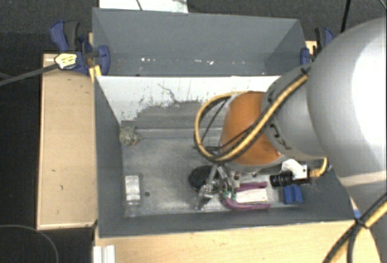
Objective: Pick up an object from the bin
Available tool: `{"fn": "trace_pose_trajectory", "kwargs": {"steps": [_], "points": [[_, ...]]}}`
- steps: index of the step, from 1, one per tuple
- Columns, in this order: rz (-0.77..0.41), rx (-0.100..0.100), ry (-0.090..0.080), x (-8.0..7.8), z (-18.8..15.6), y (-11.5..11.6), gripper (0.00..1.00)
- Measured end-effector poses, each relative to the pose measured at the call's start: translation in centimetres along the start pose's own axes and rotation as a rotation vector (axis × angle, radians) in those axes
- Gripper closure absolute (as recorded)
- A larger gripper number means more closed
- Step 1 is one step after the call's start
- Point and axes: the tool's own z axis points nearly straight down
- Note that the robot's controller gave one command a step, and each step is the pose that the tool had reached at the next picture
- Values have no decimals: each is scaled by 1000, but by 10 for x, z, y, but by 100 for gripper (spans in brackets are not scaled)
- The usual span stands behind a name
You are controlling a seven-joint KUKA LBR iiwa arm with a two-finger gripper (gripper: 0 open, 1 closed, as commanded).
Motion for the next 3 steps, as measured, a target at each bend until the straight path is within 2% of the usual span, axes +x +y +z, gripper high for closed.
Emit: {"fn": "trace_pose_trajectory", "kwargs": {"steps": [1,2,3], "points": [[-6,2,-2,-1,-1,0,0],[-11,2,2,0,-1,1,100],[-21,-1,-8,-1,-83,2,100]]}}
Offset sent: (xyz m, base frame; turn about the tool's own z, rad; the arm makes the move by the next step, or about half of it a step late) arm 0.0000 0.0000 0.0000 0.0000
